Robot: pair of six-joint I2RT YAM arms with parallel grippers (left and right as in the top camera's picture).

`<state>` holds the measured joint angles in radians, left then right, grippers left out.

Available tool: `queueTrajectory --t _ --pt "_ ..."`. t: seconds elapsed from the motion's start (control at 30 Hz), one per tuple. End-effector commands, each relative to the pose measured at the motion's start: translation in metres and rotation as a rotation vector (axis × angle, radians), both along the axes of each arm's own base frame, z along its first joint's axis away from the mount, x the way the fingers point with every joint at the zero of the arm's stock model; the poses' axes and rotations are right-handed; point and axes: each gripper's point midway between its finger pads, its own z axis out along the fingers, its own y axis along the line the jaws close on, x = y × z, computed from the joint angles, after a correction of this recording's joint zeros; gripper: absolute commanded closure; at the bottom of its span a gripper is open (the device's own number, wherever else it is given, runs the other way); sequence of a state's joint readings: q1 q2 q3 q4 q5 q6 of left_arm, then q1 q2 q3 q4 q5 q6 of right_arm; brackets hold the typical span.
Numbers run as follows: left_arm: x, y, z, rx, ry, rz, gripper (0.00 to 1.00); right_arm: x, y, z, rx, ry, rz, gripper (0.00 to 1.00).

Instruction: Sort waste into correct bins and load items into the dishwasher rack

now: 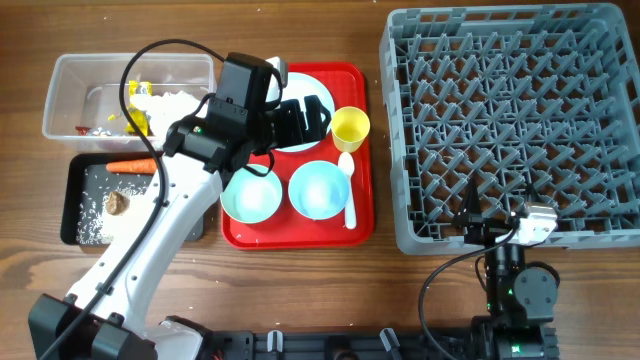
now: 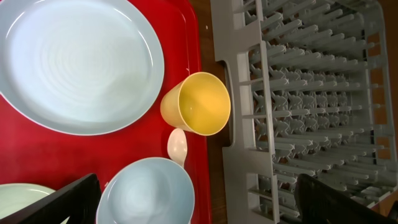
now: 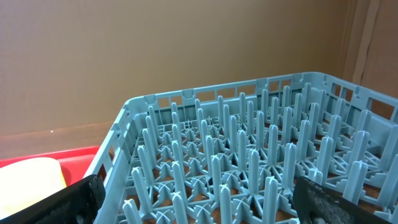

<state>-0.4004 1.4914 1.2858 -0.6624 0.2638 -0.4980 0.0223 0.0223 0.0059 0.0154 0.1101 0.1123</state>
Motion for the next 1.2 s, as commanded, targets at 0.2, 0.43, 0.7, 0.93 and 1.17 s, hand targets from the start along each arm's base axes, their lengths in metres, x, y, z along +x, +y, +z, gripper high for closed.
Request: queueTrajectory --t 0.2,0.43,0.7,0.93,1.17 --pt "0.004 0.003 0.004 0.025 -0.036 0.000 0.00 0.000 -0.003 0.000 0.007 -0.002 -0.014 0.00" --pt "0.021 0.016 0.009 0.079 -0.105 0.082 0.00 0.000 -0.003 0.000 0.008 -0.002 -0.014 0.00" --pt "0.046 0.003 0.022 -0.025 -0.164 0.151 0.01 0.000 -0.003 0.000 0.007 -0.002 -0.014 0.00" --pt "0.067 -0.020 -0.020 -0.020 -0.129 0.131 0.02 0.000 -0.003 0.000 0.008 -0.002 -0.014 0.00" --pt "0.068 -0.056 -0.072 0.019 -0.075 0.068 0.12 0.000 -0.003 0.000 0.007 -0.002 -0.014 0.00"
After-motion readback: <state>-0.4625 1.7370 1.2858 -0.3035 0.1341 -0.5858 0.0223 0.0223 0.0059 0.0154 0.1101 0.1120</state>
